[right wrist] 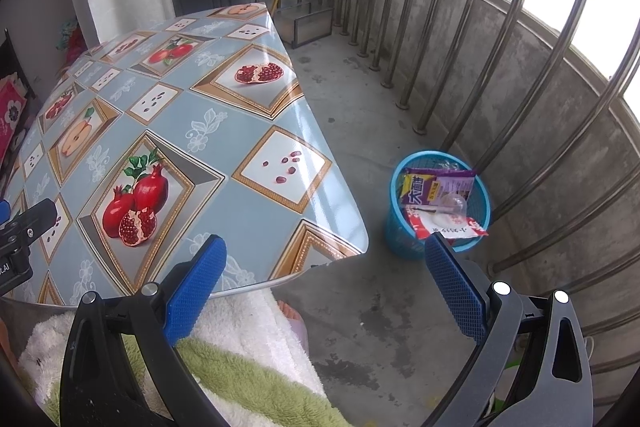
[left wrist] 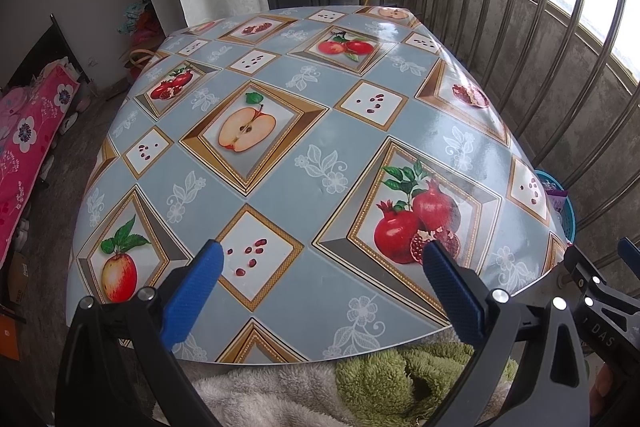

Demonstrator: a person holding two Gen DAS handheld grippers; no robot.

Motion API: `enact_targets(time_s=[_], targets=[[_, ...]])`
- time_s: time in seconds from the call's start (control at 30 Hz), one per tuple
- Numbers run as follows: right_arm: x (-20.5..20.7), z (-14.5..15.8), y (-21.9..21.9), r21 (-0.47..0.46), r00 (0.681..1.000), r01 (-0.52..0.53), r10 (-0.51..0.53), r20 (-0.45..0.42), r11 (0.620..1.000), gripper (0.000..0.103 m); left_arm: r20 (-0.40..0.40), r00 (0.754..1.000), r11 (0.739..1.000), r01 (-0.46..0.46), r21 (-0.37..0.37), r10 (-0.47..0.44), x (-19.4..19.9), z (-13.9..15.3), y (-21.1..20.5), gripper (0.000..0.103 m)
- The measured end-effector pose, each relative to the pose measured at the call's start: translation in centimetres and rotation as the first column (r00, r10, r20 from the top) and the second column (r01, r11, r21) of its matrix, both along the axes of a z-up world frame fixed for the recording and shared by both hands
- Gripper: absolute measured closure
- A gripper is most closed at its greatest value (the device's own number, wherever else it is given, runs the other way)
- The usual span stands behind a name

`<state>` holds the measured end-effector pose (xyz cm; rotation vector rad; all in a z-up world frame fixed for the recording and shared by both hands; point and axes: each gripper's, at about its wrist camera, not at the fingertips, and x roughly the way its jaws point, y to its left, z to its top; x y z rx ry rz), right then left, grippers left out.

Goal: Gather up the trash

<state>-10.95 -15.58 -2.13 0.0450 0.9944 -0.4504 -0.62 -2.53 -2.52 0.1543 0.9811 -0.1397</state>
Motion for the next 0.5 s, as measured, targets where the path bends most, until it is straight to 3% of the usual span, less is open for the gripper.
enact_targets(time_s=[0.5], targets=[[-0.02,-0.02,0.01,0.002,1.000,0.000,0.000,0.000,1.000,0.008,0.000,1.000,1.000,0.000,0.001,0.000,-0.02,-0.04,-0.02,0.006]])
